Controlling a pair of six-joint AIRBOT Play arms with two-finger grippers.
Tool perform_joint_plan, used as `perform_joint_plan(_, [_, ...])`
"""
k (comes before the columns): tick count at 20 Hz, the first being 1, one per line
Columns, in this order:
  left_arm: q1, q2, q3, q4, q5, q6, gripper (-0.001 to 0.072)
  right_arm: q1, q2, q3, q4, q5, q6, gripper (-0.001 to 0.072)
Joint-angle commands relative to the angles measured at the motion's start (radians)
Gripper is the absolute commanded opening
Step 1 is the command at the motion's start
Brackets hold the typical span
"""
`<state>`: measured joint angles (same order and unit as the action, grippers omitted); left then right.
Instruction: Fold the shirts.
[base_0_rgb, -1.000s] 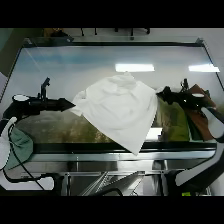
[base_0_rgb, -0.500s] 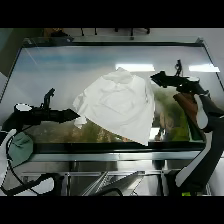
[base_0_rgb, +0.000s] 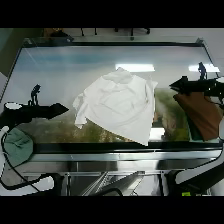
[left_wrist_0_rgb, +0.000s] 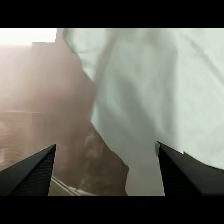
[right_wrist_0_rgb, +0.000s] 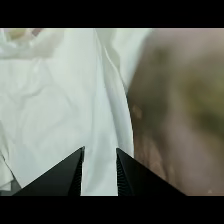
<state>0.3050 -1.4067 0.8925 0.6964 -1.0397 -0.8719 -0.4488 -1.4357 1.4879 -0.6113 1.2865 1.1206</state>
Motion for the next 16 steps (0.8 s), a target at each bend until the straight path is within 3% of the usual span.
perform_joint_plan(1, [-0.046, -0.119, 0.006, -0.093, 0.107, 0.023, 0.0703, -0.010, 0.138, -0.241, -0.067, 0.023, 0.021, 0.0245])
perform_joint_plan(4, [-0.111, -0.241, 0.080, -0.175, 0.139, 0.055, 0.0702, -0.010, 0.238, -0.452, -0.071, 0.020, 0.020, 0.0246])
perform_joint_plan(6, [-0.138, -0.303, 0.167, -0.174, 0.123, 0.051, 0.0576, -0.010, 0.295, -0.577, -0.071, 0.020, 0.012, 0.0287])
perform_joint_plan(7, [-0.146, -0.325, 0.208, -0.174, 0.119, 0.038, 0.0576, -0.010, 0.320, -0.633, -0.070, 0.021, 0.009, 0.0329])
perform_joint_plan(9, [-0.156, -0.349, 0.266, -0.167, 0.119, 0.022, 0.0575, -0.002, 0.368, -0.727, -0.074, 0.021, 0.009, 0.0330])
perform_joint_plan(10, [-0.156, -0.358, 0.285, -0.164, 0.117, 0.021, 0.0575, 0.014, 0.391, -0.770, -0.079, 0.019, 0.009, 0.0387])
perform_joint_plan(12, [-0.154, -0.373, 0.301, -0.168, 0.121, 0.011, 0.0555, 0.061, 0.414, -0.837, -0.086, 0.008, 0.010, 0.0393])
perform_joint_plan(14, [-0.154, -0.374, 0.287, -0.165, 0.119, 0.008, 0.0196, 0.128, 0.415, -0.886, -0.086, -0.005, 0.010, 0.0393])
perform_joint_plan(16, [-0.150, -0.374, 0.275, -0.164, 0.093, 0.011, 0.0017, 0.205, 0.415, -0.921, -0.086, -0.029, 0.020, 0.0393])
